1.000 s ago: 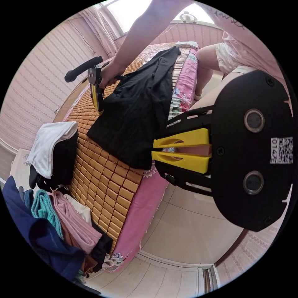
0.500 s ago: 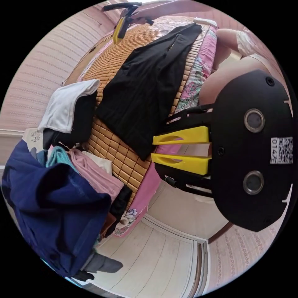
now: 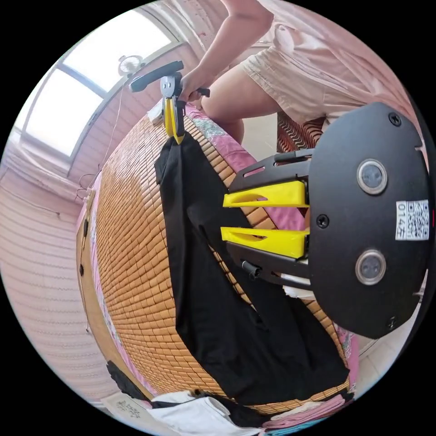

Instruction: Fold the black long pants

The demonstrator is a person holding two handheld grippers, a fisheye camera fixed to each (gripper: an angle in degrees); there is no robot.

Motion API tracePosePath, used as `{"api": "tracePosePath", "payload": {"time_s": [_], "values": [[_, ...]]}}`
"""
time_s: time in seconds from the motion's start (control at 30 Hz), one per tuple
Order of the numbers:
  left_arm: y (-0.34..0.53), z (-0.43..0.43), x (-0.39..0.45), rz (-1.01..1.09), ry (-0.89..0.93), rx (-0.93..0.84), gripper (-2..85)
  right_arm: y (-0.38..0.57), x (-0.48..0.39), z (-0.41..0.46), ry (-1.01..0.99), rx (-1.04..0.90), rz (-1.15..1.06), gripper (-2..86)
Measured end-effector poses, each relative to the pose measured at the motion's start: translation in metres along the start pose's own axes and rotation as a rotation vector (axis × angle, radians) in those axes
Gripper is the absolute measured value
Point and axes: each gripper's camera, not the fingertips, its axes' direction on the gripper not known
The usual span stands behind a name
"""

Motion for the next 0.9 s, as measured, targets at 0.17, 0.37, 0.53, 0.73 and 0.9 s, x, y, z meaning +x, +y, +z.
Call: {"api": "tracePosePath", "payload": {"time_s": [0.17,0.37,0.53,0.73,0.9], "values": [[-0.019,0.036,0.014,0.054,-0.114,-0.122,3.9,0.012,0.031,-0.037,-0.117,0.068,0.028,1.2],[-0.025,0.034,0.020,0.121,-0.079,-0.142,-0.7,-0.004,0.079,-0.137,-0.200,0.211,0.034,1.5],[-0.027,0.030,0.010,0.070,-0.007,-0.123,0.1,-0.064,0.130,-0.082,-0.097,0.217,0.113,6.6],[-0.032,0.005,-0.001,0.028,-0.006,-0.051,3.5,-0.002,0.137,-0.044,-0.092,0.074,0.204,8.6],[-0.037,0.031,-0.006,0.015,-0.004,-0.137,4.9,0.043,0.134,0.017,-0.292,-0.113,0.239,5.2]]}}
